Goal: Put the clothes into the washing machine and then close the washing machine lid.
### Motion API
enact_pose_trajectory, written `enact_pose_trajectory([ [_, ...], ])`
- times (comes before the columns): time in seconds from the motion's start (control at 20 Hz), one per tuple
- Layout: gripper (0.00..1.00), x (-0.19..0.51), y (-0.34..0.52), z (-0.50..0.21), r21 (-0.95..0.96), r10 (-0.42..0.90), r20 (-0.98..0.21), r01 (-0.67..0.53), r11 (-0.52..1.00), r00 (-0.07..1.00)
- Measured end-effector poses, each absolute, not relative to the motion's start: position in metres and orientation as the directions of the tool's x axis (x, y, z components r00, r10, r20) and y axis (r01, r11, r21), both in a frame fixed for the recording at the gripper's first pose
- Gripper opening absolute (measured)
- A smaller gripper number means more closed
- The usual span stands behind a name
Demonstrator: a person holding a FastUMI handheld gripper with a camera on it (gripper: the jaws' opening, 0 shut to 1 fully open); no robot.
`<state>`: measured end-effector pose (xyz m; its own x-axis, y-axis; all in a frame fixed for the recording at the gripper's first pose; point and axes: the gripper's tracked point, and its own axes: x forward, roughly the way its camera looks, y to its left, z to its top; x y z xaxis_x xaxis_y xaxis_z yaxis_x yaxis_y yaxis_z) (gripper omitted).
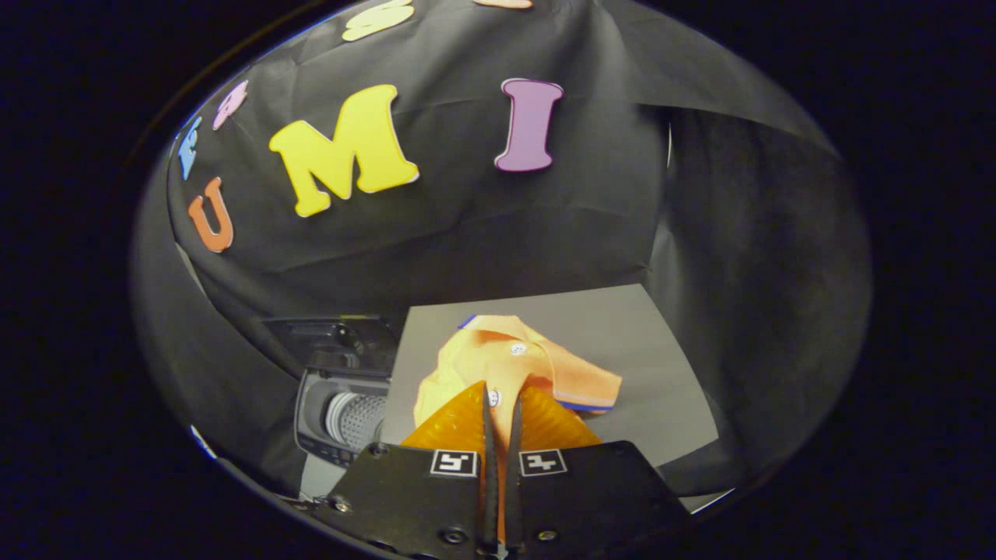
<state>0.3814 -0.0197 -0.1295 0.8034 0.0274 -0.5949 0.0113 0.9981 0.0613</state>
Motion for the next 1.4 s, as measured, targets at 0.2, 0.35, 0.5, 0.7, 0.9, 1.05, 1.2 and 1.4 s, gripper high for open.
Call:
enact_pose_trajectory([
  [0.2, 0.07, 0.352, 0.018, -0.112, 0.05, 0.041, -0.564, -0.015, 0.999, 0.825],
  [0.35, 0.07, 0.332, 0.05, -0.097, 0.042, 0.057, -0.54, -0.04, 0.998, 0.84],
  [0.5, 0.07, 0.317, 0.087, -0.081, 0.058, 0.095, -0.521, -0.076, 0.995, 0.848],
  [0.7, 0.07, 0.308, 0.138, -0.061, 0.061, 0.136, -0.501, -0.122, 0.991, 0.855],
  [0.9, 0.07, 0.306, 0.199, -0.055, 0.048, 0.191, -0.502, -0.193, 0.98, 0.844],
  [1.05, 0.07, 0.306, 0.249, -0.061, 0.082, 0.255, -0.52, -0.249, 0.965, 0.815],
  [1.2, 0.07, 0.312, 0.29, -0.072, 0.111, 0.308, -0.537, -0.295, 0.949, 0.786],
  [1.4, 0.07, 0.326, 0.331, -0.094, 0.149, 0.342, -0.569, -0.315, 0.937, 0.748],
])
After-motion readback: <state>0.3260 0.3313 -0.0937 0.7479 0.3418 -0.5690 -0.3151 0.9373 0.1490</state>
